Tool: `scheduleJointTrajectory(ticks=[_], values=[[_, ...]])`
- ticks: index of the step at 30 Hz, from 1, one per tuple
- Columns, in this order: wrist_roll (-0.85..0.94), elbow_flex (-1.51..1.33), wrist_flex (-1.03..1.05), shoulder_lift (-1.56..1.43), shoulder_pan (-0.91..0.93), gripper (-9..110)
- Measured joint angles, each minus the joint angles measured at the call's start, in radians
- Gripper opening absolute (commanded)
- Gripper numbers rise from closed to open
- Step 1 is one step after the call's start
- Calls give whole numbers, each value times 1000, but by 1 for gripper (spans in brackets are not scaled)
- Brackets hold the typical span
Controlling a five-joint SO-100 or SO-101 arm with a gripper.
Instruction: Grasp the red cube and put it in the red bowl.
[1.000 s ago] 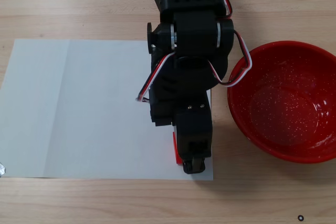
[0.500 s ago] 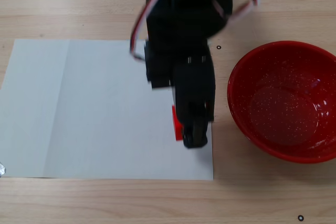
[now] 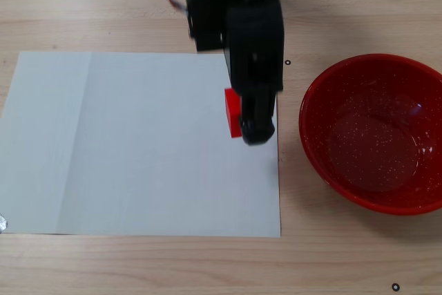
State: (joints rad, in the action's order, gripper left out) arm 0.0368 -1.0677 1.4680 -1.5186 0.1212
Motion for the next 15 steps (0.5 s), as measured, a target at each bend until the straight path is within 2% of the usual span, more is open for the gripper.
scheduleJointTrajectory(ticks=[6,15], values=[[2,-5,-6,-37,18,0],[3,52,-71,-37,198,0]])
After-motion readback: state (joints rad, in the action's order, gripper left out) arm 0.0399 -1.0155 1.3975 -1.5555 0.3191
